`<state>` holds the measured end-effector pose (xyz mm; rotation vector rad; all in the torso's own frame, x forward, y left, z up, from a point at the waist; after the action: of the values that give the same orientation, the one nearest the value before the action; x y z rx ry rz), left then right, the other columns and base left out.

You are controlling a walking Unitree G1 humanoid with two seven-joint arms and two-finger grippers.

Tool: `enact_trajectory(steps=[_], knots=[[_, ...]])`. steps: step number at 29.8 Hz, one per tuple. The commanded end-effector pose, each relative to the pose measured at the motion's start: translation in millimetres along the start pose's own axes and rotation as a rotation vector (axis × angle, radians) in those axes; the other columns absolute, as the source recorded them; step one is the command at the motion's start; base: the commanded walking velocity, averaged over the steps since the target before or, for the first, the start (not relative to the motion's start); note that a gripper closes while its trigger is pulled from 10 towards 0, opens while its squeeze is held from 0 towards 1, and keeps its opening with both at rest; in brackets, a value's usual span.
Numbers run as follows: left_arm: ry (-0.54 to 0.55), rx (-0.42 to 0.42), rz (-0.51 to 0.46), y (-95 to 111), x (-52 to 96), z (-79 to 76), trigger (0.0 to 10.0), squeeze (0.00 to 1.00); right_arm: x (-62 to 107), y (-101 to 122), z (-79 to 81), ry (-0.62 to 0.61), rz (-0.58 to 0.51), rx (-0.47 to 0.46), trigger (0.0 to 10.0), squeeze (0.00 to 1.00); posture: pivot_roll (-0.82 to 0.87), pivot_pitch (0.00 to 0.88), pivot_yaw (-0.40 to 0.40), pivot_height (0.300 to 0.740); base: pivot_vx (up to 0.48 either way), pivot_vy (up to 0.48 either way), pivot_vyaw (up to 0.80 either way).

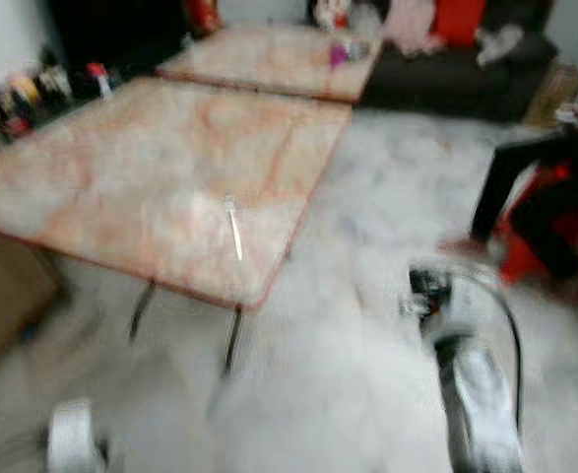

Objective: Setting the table

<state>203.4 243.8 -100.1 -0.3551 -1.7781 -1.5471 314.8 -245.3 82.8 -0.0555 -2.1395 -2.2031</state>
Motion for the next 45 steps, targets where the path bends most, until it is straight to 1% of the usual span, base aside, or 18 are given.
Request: enact_trajectory(steps=[1,3,5,9,12,16,18,19,21,22,24,28,31,33,35,37,40,45], knots=[[0.033,0.007,-0.198,63,-8.3,24.6,10.0,0.00,0.1,-6,1.0,-0.004,0.015,-0.004,10.0,0.00,0.06,0.016,0.014,0.740,0.000,0.000,0.00],[0.032,0.020,-0.309,96,-8.2,32.5,10.0,0.00,1.7,-12,-0.6,-0.016,0.031,-0.011,10.0,0.00,0.06,0.019,0.015,0.740,0.000,0.000,0.00],[0.021,0.040,-0.369,111,-7.0,31.5,10.0,0.00,4.3,-18,-4.8,-0.035,0.049,-0.017,10.0,0.00,0.06,0.021,0.016,0.740,0.000,0.000,0.00],[-0.016,0.065,-0.508,146,-2.1,24.0,10.0,0.00,11.7,-34,-15.3,-0.078,0.093,-0.025,10.0,0.00,0.07,0.029,0.011,0.740,0.000,0.000,0.00],[-0.046,0.076,-0.630,182,5.9,16.1,10.0,0.00,17.3,-45,-18.1,-0.091,0.124,-0.029,10.0,0.00,0.08,0.034,0.007,0.740,0.000,0.000,0.00],[-0.054,0.093,-0.703,202,12.9,13.7,10.0,0.00,19.0,-49,-18.3,-0.096,0.136,-0.029,10.0,0.00,0.08,0.034,0.007,0.740,0.000,0.000,0.00],[-0.089,0.109,-0.794,224,25.1,5.6,10.0,0.00,21.2,-54,-24.2,-0.118,0.150,-0.035,10.0,0.00,0.07,0.041,0.000,0.740,0.000,0.000,0.00],[-0.089,0.109,-0.794,224,25.1,5.6,10.0,0.00,21.2,-54,-24.2,-0.118,0.150,-0.035,10.0,0.00,0.07,0.041,0.000,0.740,0.000,0.000,0.00],[-0.127,0.126,-0.873,244,39.3,-3.9,10.0,0.00,25.0,-62,-29.5,-0.144,0.170,-0.038,10.0,0.00,0.08,0.043,-0.004,0.740,0.000,0.000,0.00],[-0.127,0.126,-0.873,244,39.3,-3.9,10.0,0.00,25.0,-62,-29.5,-0.144,0.170,-0.038,10.0,0.00,0.08,0.043,-0.004,0.740,0.000,0.000,0.00],[-0.179,0.146,-0.938,261,54.5,-17.6,10.0,0.00,30.8,-75,-35.0,-0.176,0.207,-0.045,10.0,0.00,0.08,0.042,-0.007,0.740,0.000,0.000,0.00],[-0.267,0.149,-0.965,272,67.5,-41.7,10.0,0.00,39.5,-95,-38.7,-0.210,0.275,-0.060,10.0,0.00,0.08,0.042,-0.009,0.740,0.000,0.000,0.00],[-0.354,0.074,-0.957,269,71.3,-67.7,10.0,0.00,50.6,-117,-41.9,-0.253,0.364,-0.082,10.0,0.00,0.08,0.035,-0.008,0.740,0.000,0.000,0.00],[-0.350,0.055,-0.930,262,68.1,-71.7,10.0,0.00,60.5,-133,-42.6,-0.290,0.431,-0.097,10.0,0.00,0.08,0.034,-0.009,0.740,0.000,0.000,0.00],[-0.340,0.059,-0.921,261,68.1,-70.2,10.0,0.00,64.6,-139,-42.0,-0.301,0.453,-0.104,10.0,0.00,0.08,0.035,-0.009,0.740,0.000,-0.148,0.00],[-0.351,0.018,-0.929,260,72.1,-74.4,10.0,0.00,70.7,-147,-41.2,-0.320,0.485,-0.118,10.0,0.00,0.08,0.034,-0.013,0.740,0.000,-0.341,0.00],[-0.391,-0.061,-0.934,257,78.4,-87.7,10.0,0.00,76.9,-156,-38.7,-0.338,0.516,-0.143,10.0,0.00,0.09,0.028,-0.014,0.740,0.000,-0.337,0.00],[-0.442,-0.079,-0.944,257,86.1,-107.9,10.0,0.00,86.9,-170,-33.4,-0.361,0.590,-0.145,10.0,0.00,0.10,0.021,-0.021,0.740,0.000,-0.337,0.00]])
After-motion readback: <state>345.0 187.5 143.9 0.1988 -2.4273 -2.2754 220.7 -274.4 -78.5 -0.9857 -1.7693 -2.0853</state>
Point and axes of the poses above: a point about 5 cm out from each wrist's last joint towards the gripper, its own x axis pointing back from the gripper into the wrist, its own y axis along the axis of the wrist's last joint, z = x × y, the point moved 4 cm from there along -x, pointing out of the wrist towards the gripper, and after that the axes turned 3 degrees about x, right-handed, at the moved point
